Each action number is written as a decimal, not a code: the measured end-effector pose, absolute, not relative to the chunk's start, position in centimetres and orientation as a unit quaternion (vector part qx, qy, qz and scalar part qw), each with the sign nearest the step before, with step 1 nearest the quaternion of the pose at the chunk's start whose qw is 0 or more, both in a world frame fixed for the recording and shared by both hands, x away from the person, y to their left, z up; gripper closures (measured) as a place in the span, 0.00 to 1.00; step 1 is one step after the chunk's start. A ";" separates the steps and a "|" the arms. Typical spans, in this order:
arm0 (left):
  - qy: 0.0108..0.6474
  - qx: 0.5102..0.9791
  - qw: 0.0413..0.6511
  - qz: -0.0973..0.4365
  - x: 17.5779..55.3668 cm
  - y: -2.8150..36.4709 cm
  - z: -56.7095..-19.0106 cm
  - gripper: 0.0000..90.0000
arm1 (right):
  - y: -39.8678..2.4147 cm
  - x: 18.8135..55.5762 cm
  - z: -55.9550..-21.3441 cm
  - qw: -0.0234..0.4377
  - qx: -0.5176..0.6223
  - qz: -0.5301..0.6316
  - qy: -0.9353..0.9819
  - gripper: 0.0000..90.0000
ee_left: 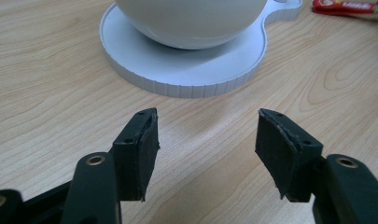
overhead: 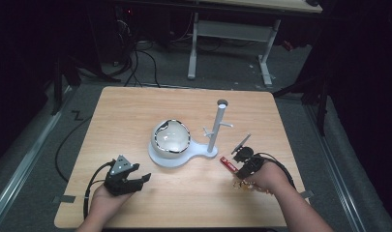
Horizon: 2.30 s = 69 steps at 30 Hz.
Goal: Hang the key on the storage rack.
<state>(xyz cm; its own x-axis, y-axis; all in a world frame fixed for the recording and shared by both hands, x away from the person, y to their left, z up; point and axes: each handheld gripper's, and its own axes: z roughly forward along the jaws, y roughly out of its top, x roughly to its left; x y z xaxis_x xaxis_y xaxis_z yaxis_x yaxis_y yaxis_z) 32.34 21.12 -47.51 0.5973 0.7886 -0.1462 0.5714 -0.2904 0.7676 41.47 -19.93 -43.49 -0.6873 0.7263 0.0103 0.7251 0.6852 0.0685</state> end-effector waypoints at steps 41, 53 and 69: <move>0.430 0.791 0.417 0.127 32.4 21.0 -47.5 0.44 | -21.8 41.1 -26.8 0.049 0.456 0.015 0.889 0.83; 0.425 0.792 0.419 0.125 32.5 20.9 -47.4 0.44 | -20.8 42.3 -23.8 0.068 0.465 0.015 0.882 0.83; 0.424 0.790 0.425 0.126 32.3 21.1 -47.1 0.44 | -18.4 45.0 -21.3 0.093 0.474 0.021 0.876 0.83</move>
